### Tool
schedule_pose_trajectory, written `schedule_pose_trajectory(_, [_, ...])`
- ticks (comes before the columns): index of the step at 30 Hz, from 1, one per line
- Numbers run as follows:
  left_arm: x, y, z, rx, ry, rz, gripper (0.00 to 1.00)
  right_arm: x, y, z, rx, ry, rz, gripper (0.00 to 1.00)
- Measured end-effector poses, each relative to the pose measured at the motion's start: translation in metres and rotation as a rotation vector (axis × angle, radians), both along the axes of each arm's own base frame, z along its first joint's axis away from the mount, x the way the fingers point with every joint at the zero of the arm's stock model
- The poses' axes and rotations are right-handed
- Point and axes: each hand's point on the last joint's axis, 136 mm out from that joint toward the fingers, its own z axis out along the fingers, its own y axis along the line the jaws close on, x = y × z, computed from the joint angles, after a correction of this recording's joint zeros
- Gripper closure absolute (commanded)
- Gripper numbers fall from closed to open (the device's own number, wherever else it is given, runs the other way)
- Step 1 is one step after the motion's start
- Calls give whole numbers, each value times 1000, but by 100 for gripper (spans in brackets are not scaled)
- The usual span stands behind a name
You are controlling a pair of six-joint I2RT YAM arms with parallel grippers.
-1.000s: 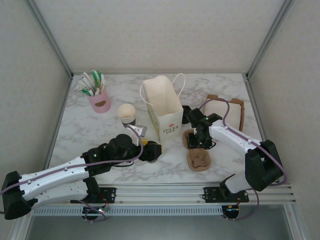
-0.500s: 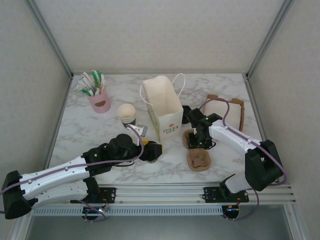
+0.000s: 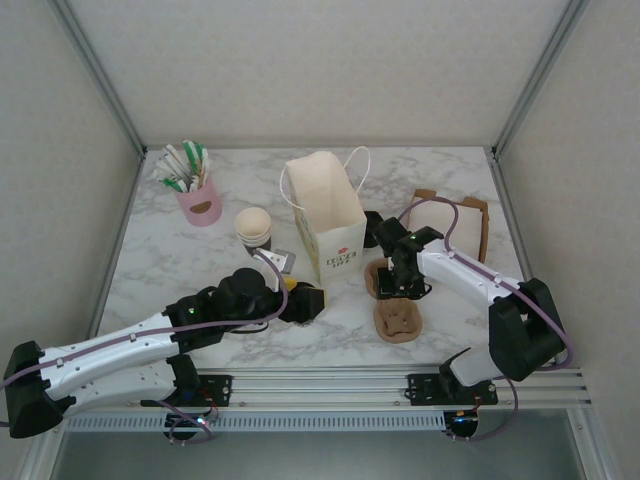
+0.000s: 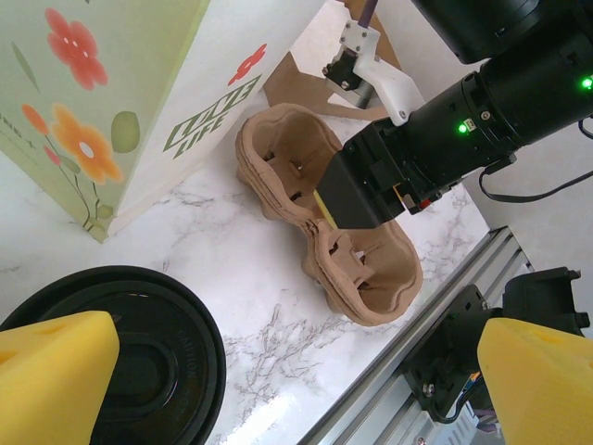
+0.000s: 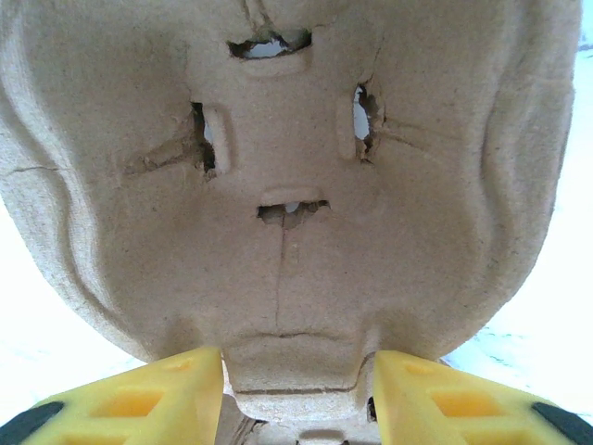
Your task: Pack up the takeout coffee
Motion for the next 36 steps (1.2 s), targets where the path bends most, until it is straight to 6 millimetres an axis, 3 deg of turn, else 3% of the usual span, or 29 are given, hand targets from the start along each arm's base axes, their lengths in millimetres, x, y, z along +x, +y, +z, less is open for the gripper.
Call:
schedule_pose_trajectory(16, [0, 0, 1, -2, -4, -1, 0, -1, -1, -2, -6, 5, -9, 68])
schedule_pose_trajectory(29, [0, 0, 2, -5, -5, -1, 1, -2, -1, 11, 25, -34, -29, 69])
schedule_pose_trajectory(31, [0, 0, 2, -5, -3, 0, 9, -4, -2, 10, 28, -31, -30, 69])
schedule_pose_trajectory(36, [-3, -12, -8, 34, 20, -12, 47, -7, -8, 8, 51, -16, -60, 68])
